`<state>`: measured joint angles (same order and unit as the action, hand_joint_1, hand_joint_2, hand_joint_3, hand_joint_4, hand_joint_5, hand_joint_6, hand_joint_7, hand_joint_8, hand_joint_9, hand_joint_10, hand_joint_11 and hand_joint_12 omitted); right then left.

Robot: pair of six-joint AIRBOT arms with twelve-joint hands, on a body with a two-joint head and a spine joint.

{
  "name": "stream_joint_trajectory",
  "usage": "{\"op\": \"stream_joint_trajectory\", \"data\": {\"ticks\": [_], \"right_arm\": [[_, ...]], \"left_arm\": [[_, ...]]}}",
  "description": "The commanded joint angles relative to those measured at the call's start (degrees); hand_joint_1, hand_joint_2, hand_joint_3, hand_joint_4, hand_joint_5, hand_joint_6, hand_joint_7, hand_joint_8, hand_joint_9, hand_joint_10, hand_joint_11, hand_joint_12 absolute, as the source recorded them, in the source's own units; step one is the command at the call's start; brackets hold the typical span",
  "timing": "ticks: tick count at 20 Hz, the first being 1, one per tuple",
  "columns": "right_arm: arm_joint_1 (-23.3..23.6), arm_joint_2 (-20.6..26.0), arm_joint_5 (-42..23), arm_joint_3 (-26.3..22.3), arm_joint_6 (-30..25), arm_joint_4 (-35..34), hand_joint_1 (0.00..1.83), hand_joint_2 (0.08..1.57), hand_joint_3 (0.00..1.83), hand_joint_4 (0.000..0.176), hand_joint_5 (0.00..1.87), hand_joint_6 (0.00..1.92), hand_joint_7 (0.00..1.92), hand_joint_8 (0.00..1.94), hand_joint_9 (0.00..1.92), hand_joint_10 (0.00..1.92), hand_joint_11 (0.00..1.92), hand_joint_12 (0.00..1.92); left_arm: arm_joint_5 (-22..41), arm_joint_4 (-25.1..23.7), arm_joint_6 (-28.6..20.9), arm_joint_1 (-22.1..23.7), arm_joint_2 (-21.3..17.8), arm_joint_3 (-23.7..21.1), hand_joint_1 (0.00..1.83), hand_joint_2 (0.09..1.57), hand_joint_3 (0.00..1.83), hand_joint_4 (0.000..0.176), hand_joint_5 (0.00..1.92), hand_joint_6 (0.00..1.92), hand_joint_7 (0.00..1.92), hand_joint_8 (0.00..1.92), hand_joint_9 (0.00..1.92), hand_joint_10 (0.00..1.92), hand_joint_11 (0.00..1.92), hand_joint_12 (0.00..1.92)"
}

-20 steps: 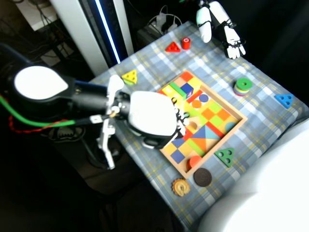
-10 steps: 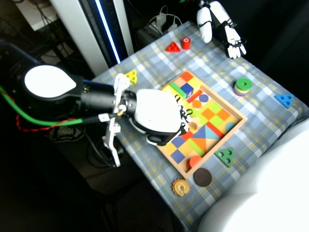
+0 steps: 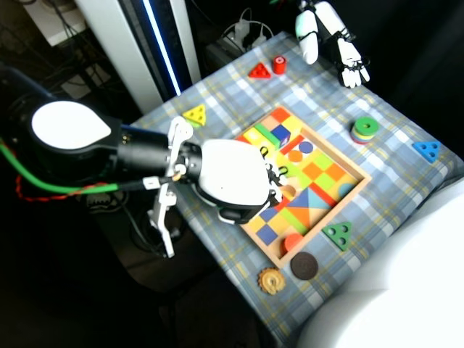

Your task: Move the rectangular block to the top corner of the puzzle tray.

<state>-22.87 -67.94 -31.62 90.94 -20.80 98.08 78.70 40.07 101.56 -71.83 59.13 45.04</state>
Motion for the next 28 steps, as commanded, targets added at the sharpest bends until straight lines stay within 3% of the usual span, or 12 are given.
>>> {"op": "stream_joint_trajectory", "data": {"ticks": [1, 4, 5, 7, 9, 11, 14, 15, 16, 20, 25, 28], "right_arm": [[0.5, 0.5, 1.4, 0.3, 0.1, -0.1, 1.67, 1.18, 0.0, 0.0, 0.51, 0.0, 1.36, 1.94, 1.52, 1.92, 1.57, 1.92], [0.5, 0.8, 2.2, 0.5, 0.1, 0.5, 1.66, 1.18, 0.0, 0.001, 0.53, 0.0, 1.31, 1.94, 1.48, 1.92, 1.54, 1.92], [0.5, 0.8, 2.4, 0.7, 0.1, 0.5, 1.64, 1.18, 0.0, 0.034, 0.53, 0.0, 1.31, 1.94, 1.48, 1.92, 1.54, 1.92], [0.5, 0.9, 2.8, 1.1, 0.1, 0.6, 1.68, 1.17, 0.0, 0.027, 0.54, 0.0, 1.33, 1.94, 1.49, 1.92, 1.55, 1.92], [0.5, 1.0, 3.2, 1.2, 0.1, 0.8, 1.66, 1.18, 0.0, 0.012, 0.53, 0.0, 1.31, 1.94, 1.49, 1.92, 1.54, 1.92], [0.7, 1.0, 3.7, 1.6, 0.1, 1.3, 1.65, 1.19, 0.0, 0.033, 0.52, 0.0, 1.29, 1.94, 1.48, 1.92, 1.52, 1.92], [1.1, 1.0, 4.5, 2.0, 0.1, 2.5, 1.66, 1.18, 0.0, 0.027, 0.5, 0.0, 1.3, 1.94, 1.48, 1.92, 1.52, 1.92], [1.2, 1.0, 4.7, 2.4, 0.1, 2.7, 1.7, 1.18, 0.0, 0.0, 0.5, 0.0, 1.3, 1.94, 1.49, 1.92, 1.55, 1.92], [1.3, 1.0, 5.0, 2.8, 0.1, 2.7, 1.71, 1.18, 0.0, 0.005, 0.5, 0.0, 1.33, 1.94, 1.52, 1.92, 1.58, 1.92], [1.4, 1.0, 5.4, 3.9, -0.1, 2.6, 1.71, 1.17, 0.0, 0.0, 0.49, 0.0, 1.39, 1.94, 1.56, 1.92, 1.61, 1.92], [1.5, 0.7, 5.5, 4.9, -0.1, 2.6, 1.77, 1.16, 0.0, 0.0, 0.48, 0.0, 1.46, 1.94, 1.61, 1.92, 1.63, 1.92], [1.5, -0.8, 5.6, 6.6, -0.1, 2.2, 1.78, 1.15, 0.0, 0.0, 0.52, 0.01, 1.24, 1.94, 1.57, 1.92, 1.64, 1.92]], "left_arm": [[6.2, -2.3, -0.3, 0.2, 0.2, 0.0, 0.08, 1.37, 0.0, 0.047, 0.33, 0.01, 0.31, 0.0, 0.19, 0.01, 0.0, 0.0], [6.2, -2.3, -0.3, 0.2, 0.2, 0.0, 0.1, 1.37, 0.0, 0.051, 0.32, 0.0, 0.3, 0.0, 0.18, 0.0, 0.0, 0.0], [6.1, -2.3, -0.3, 0.2, 0.2, 0.0, 0.09, 1.37, 0.0, 0.067, 0.31, 0.0, 0.3, 0.0, 0.17, 0.0, 0.0, 0.0], [6.1, -2.3, -0.3, 0.2, 0.2, 0.0, 0.12, 1.37, 0.0, 0.049, 0.33, 0.0, 0.3, 0.0, 0.18, 0.0, 0.0, 0.0], [6.1, -2.3, -0.3, 0.2, 0.2, 0.0, 0.08, 1.37, 0.0, 0.057, 0.32, 0.0, 0.3, 0.0, 0.18, 0.01, 0.0, 0.0], [6.1, -2.2, -0.3, 0.2, 0.2, 0.0, 0.09, 1.37, 0.0, 0.064, 0.32, 0.0, 0.31, 0.0, 0.18, 0.0, 0.0, 0.0], [6.0, -2.2, -0.3, 0.2, 0.2, 0.0, 0.05, 1.37, 0.0, 0.046, 0.32, 0.01, 0.29, 0.0, 0.17, 0.0, 0.0, 0.0], [6.0, -2.2, -0.3, 0.2, 0.2, 0.0, 0.07, 1.37, 0.0, 0.054, 0.32, 0.01, 0.3, 0.0, 0.18, 0.01, 0.0, 0.0], [6.0, -2.2, -0.3, 0.2, 0.2, 0.0, 0.08, 1.37, 0.0, 0.041, 0.32, 0.01, 0.3, 0.0, 0.18, 0.01, 0.0, 0.0], [5.9, -2.2, -0.3, 0.2, 0.2, 0.0, 0.05, 1.37, 0.0, 0.054, 0.32, 0.0, 0.29, 0.0, 0.18, 0.01, 0.0, 0.0], [5.9, -2.2, -0.3, 0.2, 0.2, 0.0, 0.07, 1.38, 0.0, 0.041, 0.31, 0.0, 0.29, 0.0, 0.17, 0.0, 0.0, 0.0], [6.0, -2.2, -0.3, 0.2, 0.2, -0.1, 0.04, 1.38, 0.0, 0.054, 0.31, 0.0, 0.29, 0.0, 0.18, 0.01, 0.0, 0.0]]}}
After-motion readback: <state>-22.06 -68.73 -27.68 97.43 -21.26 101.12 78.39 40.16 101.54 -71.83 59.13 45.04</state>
